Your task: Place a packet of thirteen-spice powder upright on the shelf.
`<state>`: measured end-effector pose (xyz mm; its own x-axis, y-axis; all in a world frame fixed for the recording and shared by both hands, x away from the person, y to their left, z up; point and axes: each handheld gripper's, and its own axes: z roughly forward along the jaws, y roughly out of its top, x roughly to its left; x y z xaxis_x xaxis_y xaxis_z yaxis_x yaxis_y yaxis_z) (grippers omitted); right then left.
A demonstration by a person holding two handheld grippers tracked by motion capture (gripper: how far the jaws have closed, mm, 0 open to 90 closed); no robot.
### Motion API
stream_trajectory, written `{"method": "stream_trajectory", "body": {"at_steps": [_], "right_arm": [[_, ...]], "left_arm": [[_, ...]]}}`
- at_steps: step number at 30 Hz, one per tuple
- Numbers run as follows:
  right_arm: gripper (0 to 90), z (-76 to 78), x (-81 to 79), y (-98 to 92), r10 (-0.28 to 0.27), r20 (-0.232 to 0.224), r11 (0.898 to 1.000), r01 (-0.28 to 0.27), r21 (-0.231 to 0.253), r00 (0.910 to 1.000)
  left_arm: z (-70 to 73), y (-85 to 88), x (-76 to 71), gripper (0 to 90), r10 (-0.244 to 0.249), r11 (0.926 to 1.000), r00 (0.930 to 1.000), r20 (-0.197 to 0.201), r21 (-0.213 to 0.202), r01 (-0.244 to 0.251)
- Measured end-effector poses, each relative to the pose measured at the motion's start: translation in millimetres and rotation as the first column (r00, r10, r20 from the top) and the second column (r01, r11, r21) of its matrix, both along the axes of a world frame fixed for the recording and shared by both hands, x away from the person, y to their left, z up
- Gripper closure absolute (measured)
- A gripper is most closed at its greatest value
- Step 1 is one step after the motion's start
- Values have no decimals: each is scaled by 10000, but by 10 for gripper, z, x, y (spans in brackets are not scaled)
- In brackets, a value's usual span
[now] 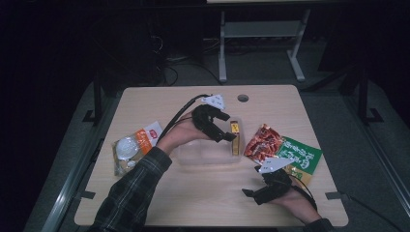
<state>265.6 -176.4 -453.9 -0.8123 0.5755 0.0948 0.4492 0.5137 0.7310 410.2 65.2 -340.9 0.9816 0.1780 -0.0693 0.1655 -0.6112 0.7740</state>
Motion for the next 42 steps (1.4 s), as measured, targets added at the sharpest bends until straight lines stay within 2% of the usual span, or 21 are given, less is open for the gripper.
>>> {"method": "stream_trajectory", "body": {"at_steps": [4, 10, 14, 20, 27, 37, 38, 42], "right_arm": [[62, -6, -4, 13, 112, 2, 9999, -112, -90, 9999], [62, -19, -2, 9, 104, -46, 9999, -105, -95, 9999], [62, -21, 2, 2, 62, -134, 10000, -63, -71, 9999], [66, -24, 23, 5, 82, -150, 9999, -83, -75, 9999], [67, -28, 22, -12, -95, -284, 9999, 93, -70, 9996], [67, -35, 27, -34, -164, -240, 9998, 161, -115, 9996], [69, -32, 24, -35, -224, -313, 9997, 221, -101, 9993], [69, -38, 30, -50, -232, -289, 9996, 227, -151, 9993]], "left_arm": [[-1, 144, -104, 158, 153, 9996, 9999, 16, 236, -154], [2, 322, -278, 158, 458, 9983, 9989, 30, 361, -459], [-23, 441, -388, 158, 711, 9968, 9975, -23, 370, -710], [-91, 632, -557, 159, 844, 9956, 9964, -58, 402, -841], [-226, 901, -734, 166, 1286, 9916, 9915, -190, 153, -1283], [-513, 1210, -1058, 169, 1959, 9803, 9806, 8, 251, -1959], [-544, 1227, -1089, 168, 1933, 9806, 9811, 86, 301, -1935], [-642, 1276, -1204, 168, 1982, 9790, 9802, -14, 498, -1979]]}}
